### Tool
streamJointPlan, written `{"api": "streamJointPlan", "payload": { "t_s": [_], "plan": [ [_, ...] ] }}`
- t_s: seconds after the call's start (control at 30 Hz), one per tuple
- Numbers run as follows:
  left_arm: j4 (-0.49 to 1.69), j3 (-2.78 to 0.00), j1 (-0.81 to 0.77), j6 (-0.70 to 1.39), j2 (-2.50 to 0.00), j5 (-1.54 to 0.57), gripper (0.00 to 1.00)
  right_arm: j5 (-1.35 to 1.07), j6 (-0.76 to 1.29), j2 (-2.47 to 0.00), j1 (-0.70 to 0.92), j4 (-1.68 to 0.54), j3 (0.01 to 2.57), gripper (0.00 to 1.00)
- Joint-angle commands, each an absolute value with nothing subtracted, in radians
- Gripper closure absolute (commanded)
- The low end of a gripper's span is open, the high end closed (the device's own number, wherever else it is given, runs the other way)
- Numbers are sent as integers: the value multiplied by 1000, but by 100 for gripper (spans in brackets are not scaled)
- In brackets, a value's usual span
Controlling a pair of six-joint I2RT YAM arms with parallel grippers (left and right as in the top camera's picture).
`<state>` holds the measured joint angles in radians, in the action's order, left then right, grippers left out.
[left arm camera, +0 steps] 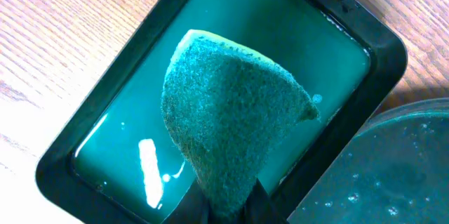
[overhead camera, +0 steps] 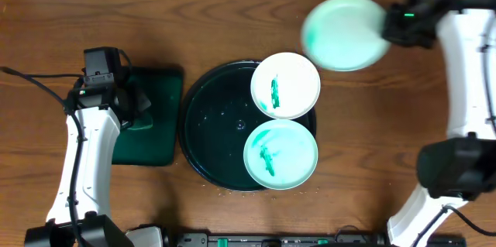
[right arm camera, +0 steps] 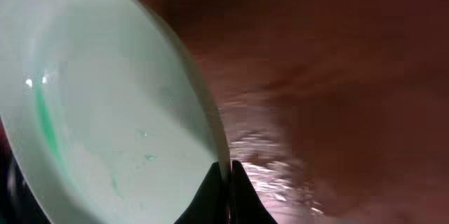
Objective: Clean dirty plates on tray and stack at the side
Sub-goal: 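Carry the plate right and set it on the table beside the tray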
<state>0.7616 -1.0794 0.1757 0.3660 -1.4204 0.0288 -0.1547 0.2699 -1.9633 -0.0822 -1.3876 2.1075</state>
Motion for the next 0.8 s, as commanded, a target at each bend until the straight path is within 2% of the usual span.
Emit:
{"api": "streamJointPlan", "payload": {
  "t_s": [0.0, 0.17, 0.43, 0.7, 0.77],
  "plan": [
    [762, -1081, 177, 371, -1425, 27, 93, -161, 268, -1945, -196, -1397, 2032, 99],
    [761, -1081, 178, 371, -1425, 27, 93, -146, 264, -1945, -274, -1314, 1827, 99],
    [762, -1081, 178, 371, -1425, 27, 93, -147, 274, -1945, -273, -1105, 1506, 99],
    [762, -1081, 178, 371, -1425, 27, 93, -144, 276, -1945, -180, -969, 1353, 99],
    [761, -1081, 178, 371, -1425, 27, 93, -125, 287, -1945, -160, -974, 1354, 94]
  ]
}}
